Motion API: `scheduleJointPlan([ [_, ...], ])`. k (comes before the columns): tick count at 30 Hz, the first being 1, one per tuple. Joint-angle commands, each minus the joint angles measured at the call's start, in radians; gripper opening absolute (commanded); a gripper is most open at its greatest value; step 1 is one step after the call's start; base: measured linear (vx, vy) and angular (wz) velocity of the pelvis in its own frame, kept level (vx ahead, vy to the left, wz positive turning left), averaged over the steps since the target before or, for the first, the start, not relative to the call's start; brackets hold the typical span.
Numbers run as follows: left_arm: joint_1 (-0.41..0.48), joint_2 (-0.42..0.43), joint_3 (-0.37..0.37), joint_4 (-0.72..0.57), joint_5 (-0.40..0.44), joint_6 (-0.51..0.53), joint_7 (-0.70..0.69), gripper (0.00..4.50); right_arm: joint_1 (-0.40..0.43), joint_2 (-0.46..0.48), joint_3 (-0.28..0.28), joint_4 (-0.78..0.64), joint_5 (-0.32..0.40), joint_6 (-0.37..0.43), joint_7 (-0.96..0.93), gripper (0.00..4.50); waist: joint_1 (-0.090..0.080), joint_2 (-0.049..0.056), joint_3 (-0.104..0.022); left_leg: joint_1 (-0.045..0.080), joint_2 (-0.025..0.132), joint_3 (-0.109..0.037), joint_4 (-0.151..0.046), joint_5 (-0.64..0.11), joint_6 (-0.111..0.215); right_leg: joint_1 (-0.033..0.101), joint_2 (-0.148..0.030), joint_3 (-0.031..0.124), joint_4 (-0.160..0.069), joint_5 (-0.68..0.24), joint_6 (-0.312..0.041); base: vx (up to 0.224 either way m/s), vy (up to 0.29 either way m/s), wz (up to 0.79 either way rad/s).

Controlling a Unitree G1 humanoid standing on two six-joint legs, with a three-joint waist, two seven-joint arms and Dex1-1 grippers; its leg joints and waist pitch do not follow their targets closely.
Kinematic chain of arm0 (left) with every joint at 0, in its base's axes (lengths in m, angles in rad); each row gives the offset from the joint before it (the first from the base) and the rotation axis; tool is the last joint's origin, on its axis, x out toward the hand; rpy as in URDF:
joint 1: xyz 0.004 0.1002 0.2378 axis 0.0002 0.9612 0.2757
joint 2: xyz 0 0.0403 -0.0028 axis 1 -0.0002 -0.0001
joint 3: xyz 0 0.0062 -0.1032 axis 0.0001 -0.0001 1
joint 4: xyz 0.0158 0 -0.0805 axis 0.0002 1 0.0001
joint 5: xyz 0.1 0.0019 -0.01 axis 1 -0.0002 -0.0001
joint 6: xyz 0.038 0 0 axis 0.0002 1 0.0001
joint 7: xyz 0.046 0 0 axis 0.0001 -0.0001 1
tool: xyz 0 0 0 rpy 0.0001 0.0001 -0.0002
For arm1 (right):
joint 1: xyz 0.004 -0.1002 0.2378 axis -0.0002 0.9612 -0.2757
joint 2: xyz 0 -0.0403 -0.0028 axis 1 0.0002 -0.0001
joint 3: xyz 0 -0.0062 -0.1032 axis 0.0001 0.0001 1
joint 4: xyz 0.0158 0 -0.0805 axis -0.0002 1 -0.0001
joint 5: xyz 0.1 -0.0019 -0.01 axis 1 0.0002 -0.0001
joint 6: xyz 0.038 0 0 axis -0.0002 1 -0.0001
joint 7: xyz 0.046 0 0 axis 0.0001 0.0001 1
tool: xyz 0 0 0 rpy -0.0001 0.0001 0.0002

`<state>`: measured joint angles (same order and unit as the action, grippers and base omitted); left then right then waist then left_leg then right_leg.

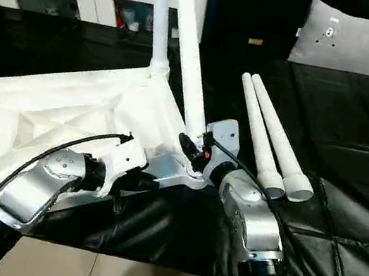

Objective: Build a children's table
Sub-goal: Insert table leg to table base

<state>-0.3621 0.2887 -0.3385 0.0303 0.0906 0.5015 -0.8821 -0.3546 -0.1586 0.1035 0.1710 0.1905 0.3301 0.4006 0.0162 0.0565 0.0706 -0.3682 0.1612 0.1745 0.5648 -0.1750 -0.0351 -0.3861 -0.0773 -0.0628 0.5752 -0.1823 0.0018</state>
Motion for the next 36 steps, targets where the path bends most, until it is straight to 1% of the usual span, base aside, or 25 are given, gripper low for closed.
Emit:
scheduleJointPlan([
  [1, -0.015, -0.003, -0.003, -0.041, 0.01, -0.028, 0.023, 0.0, 0.032, 0.012, 0.018, 0.066, 0.001, 0.02, 0.008, 1.9, 0.008, -0.01, -0.049, 0.008, 0.065, -0.029, -0.079, -0.357, 0.002, 0.024, -0.075, 0.052, -0.081, -0.394, -0.181, 0.0, 0.0, 0.0],
  [3, -0.021, 0.037, 0.007, -0.02, 0.024, -0.122, 0.012, 0.0, 0.028, 0.036, -0.049, 0.051, 0.053, -0.081, 0.02, 1.9, 0.01, -0.008, -0.056, 0.007, 0.065, -0.029, -0.077, -0.353, 0.002, 0.026, -0.076, 0.053, -0.08, -0.386, -0.175, 0.0, 0.0, 0.0],
  [4, -0.022, 0.051, 0.011, -0.013, 0.023, -0.158, 0.001, 0.0, 0.026, 0.044, -0.077, 0.042, 0.074, -0.119, 0.03, 1.9, 0.013, -0.008, -0.062, 0.002, 0.064, -0.029, -0.074, -0.322, 0.007, 0.03, -0.078, 0.053, -0.076, -0.342, -0.178, 0.0, 0.0, 0.0],
  [6, -0.027, 0.071, 0.023, 0.003, 0.017, -0.177, -0.002, 0.0, 0.018, 0.052, -0.124, 0.023, 0.118, -0.179, 0.057, 1.9, 0.018, -0.004, -0.077, -0.002, 0.063, -0.026, -0.064, -0.229, 0.029, 0.037, -0.075, 0.052, -0.059, -0.195, -0.204, 0.0, 0.0, 0.0],
  [7, -0.03, 0.076, 0.024, 0.007, 0.017, -0.179, 0.001, 0.0, 0.015, 0.054, -0.136, 0.02, 0.129, -0.192, 0.065, 1.9, 0.023, -0.001, -0.086, -0.005, 0.065, -0.024, -0.054, -0.15, 0.056, 0.038, -0.073, 0.049, -0.043, -0.07, -0.229, 0.0, 0.0, 0.0],
  [8, -0.033, 0.079, 0.028, 0.013, 0.008, -0.171, -0.005, 0.0, 0.013, 0.049, -0.144, 0.011, 0.145, -0.188, 0.083, 1.9, 0.027, 0.003, -0.088, -0.005, 0.063, -0.022, -0.047, -0.085, 0.083, 0.036, -0.067, 0.045, -0.032, 0.026, -0.253, 0.0, 0.0, 0.0],
  [9, -0.037, 0.078, 0.038, 0.021, -0.015, -0.165, -0.02, 0.0, 0.01, 0.041, -0.151, 0.005, 0.16, -0.185, 0.105, 1.9, 0.029, 0.003, -0.087, -0.006, 0.06, -0.019, -0.043, -0.069, 0.102, 0.037, -0.066, 0.043, -0.029, 0.063, -0.272, 0.0, 0.0, 0.0],
  [10, -0.04, 0.075, 0.049, 0.023, -0.035, -0.164, -0.033, 0.27, 0.01, 0.034, -0.155, -0.002, 0.174, -0.174, 0.122, 1.9, 0.031, 0.003, -0.089, -0.006, 0.061, -0.019, -0.042, -0.063, 0.108, 0.039, -0.067, 0.042, -0.027, 0.072, -0.277, 0.0, 0.0, 0.0],
  [11, -0.04, 0.075, 0.049, 0.023, -0.035, -0.164, -0.033, 0.43, 0.01, 0.034, -0.155, -0.002, 0.174, -0.174, 0.122, 1.9, 0.035, 0.003, -0.09, -0.004, 0.062, -0.018, -0.04, -0.056, 0.116, 0.04, -0.068, 0.041, -0.025, 0.08, -0.285, 0.0, 0.0, 0.0],
  [14, -0.046, 0.056, 0.091, -0.001, -0.123, -0.135, -0.094, 0.59, 0.016, 0.007, -0.157, -0.033, 0.206, -0.12, 0.166, 1.9, 0.038, 0.003, -0.088, -0.004, 0.061, -0.017, -0.039, -0.066, 0.118, 0.043, -0.068, 0.04, -0.027, 0.05, -0.293, 0.0, 0.0, 0.0],
  [15, -0.047, 0.048, 0.106, -0.011, -0.153, -0.127, -0.111, 0.7, 0.018, 0.001, -0.158, -0.041, 0.211, -0.11, 0.172, 1.9, 0.041, 0.007, -0.089, -0.002, 0.062, -0.017, -0.038, -0.071, 0.114, 0.042, -0.069, 0.04, -0.026, 0.043, -0.298, 0.0, 0.0, 0.0],
  [18, -0.051, 0.048, 0.123, -0.029, -0.215, -0.12, -0.154, 0.98, 0.021, -0.007, -0.157, -0.049, 0.207, -0.117, 0.182, 1.9, 0.048, 0.001, -0.08, -0.001, 0.063, -0.014, -0.042, -0.152, 0.083, 0.038, -0.07, 0.042, -0.035, -0.07, -0.291, 0.0, 0.0, 0.0],
  [19, -0.064, 0.05, 0.134, -0.022, -0.24, -0.118, -0.166, 1.04, 0.025, -0.009, -0.152, -0.05, 0.201, -0.121, 0.184, 1.9, 0.049, -0.001, -0.076, -0.001, 0.062, -0.014, -0.044, -0.187, 0.068, 0.036, -0.07, 0.043, -0.041, -0.136, -0.275, 0.0, 0.0, 0.0],
  [20, -0.077, 0.05, 0.146, -0.012, -0.258, -0.116, -0.17, 1.24, 0.029, -0.01, -0.145, -0.054, 0.198, -0.122, 0.188, 1.9, 0.046, 0.014, -0.071, 0.003, 0.061, -0.014, -0.048, -0.237, 0.045, 0.031, -0.066, 0.043, -0.051, -0.216, -0.253, 0.0, 0.0, 0.0],
  [21, -0.104, 0.037, 0.169, 0.015, -0.265, -0.114, -0.144, 1.24, 0.035, -0.011, -0.137, -0.062, 0.195, -0.123, 0.192, 1.9, 0.045, 0.009, -0.072, 0.004, 0.061, -0.016, -0.048, -0.255, 0.033, 0.032, -0.066, 0.043, -0.051, -0.242, -0.244, 0.0, 0.0, 0.0],
  [23, -0.148, 0.011, 0.206, 0.056, -0.266, -0.101, -0.085, 1.44, 0.043, -0.012, -0.122, -0.074, 0.187, -0.126, 0.196, 1.9, 0.046, 0.01, -0.071, 0.011, 0.057, -0.015, -0.046, -0.3, 0.009, 0.027, -0.066, 0.043, -0.061, -0.33, -0.211, 0.0, 0.0, 0.0],
  [25, -0.219, -0.031, 0.252, 0.128, -0.24, -0.114, 0.032, 1.54, 0.054, -0.01, -0.1, -0.094, 0.185, -0.125, 0.207, 1.9, 0.046, 0.008, -0.072, 0.006, 0.057, -0.02, -0.047, -0.3, 0.002, 0.031, -0.066, 0.041, -0.062, -0.357, -0.187, 0.0, 0.0, 0.0],
  [26, -0.282, -0.065, 0.293, 0.187, -0.23, -0.1, 0.132, 1.75, 0.055, -0.008, -0.086, -0.105, 0.183, -0.118, 0.213, 1.9, 0.045, 0.001, -0.071, 0.004, 0.057, -0.02, -0.047, -0.299, 0.003, 0.031, -0.066, 0.04, -0.065, -0.361, -0.177, 0.0, 0.0, 0.0],
  [27, -0.324, -0.087, 0.319, 0.225, -0.225, -0.09, 0.197, 1.75, 0.055, -0.006, -0.077, -0.112, 0.183, -0.112, 0.217, 1.9, 0.045, 0.003, -0.072, 0.003, 0.056, -0.021, -0.046, -0.294, 0.004, 0.032, -0.066, 0.039, -0.063, -0.36, -0.175, 0.0, 0.0, 0.0],
  [29, -0.395, -0.112, 0.344, 0.279, -0.211, -0.071, 0.285, 1.8, 0.053, -0.008, -0.058, -0.119, 0.175, -0.106, 0.223, 1.9, 0.05, -0.002, -0.078, 0.0, 0.057, -0.025, -0.043, -0.26, 0.017, 0.035, -0.07, 0.039, -0.06, -0.327, -0.173, 0.0, 0.0, 0.0],
  [31, -0.417, -0.12, 0.329, 0.281, -0.213, -0.076, 0.271, 1.8, 0.049, -0.009, -0.05, -0.115, 0.165, -0.107, 0.222, 1.9, 0.048, -0.004, -0.078, -0.011, 0.055, -0.025, -0.042, -0.228, 0.03, 0.039, -0.071, 0.038, -0.058, -0.303, -0.177, 0.0, 0.0, 0.0],
  [33, -0.438, -0.142, 0.294, 0.251, -0.223, -0.068, 0.232, 1.8, 0.041, -0.008, -0.044, -0.104, 0.148, -0.111, 0.216, 1.9, 0.05, -0.001, -0.083, -0.006, 0.057, -0.022, -0.037, -0.202, 0.041, 0.033, -0.069, 0.04, -0.055, -0.259, -0.195, 0.0, 0.0, 0.0],
  [34, -0.444, -0.153, 0.279, 0.234, -0.23, -0.064, 0.212, 1.8, 0.037, -0.007, -0.043, -0.099, 0.143, -0.112, 0.213, 1.9, 0.053, 0.001, -0.086, -0.007, 0.057, -0.02, -0.033, -0.18, 0.053, 0.033, -0.07, 0.041, -0.052, -0.22, -0.211, 0.0, 0.0, 0.0],
  [35, -0.437, -0.176, 0.219, 0.135, -0.259, -0.04, 0.128, 1.8, 0.028, -0.009, -0.047, -0.088, 0.131, -0.11, 0.194, 1.9, 0.056, 0.003, -0.092, -0.011, 0.058, -0.021, -0.029, -0.137, 0.066, 0.038, -0.071, 0.041, -0.043, -0.157, -0.226, 0.0, 0.0, 0.0],
  [36, -0.437, -0.176, 0.219, 0.135, -0.259, -0.04, 0.128, 1.8, 0.028, -0.009, -0.047, -0.088, 0.131, -0.11, 0.194, 1.9, 0.058, 0.003, -0.096, -0.011, 0.061, -0.022, -0.027, -0.109, 0.073, 0.039, -0.072, 0.04, -0.036, -0.112, -0.239, 0.0, 0.0, 0.0],
])
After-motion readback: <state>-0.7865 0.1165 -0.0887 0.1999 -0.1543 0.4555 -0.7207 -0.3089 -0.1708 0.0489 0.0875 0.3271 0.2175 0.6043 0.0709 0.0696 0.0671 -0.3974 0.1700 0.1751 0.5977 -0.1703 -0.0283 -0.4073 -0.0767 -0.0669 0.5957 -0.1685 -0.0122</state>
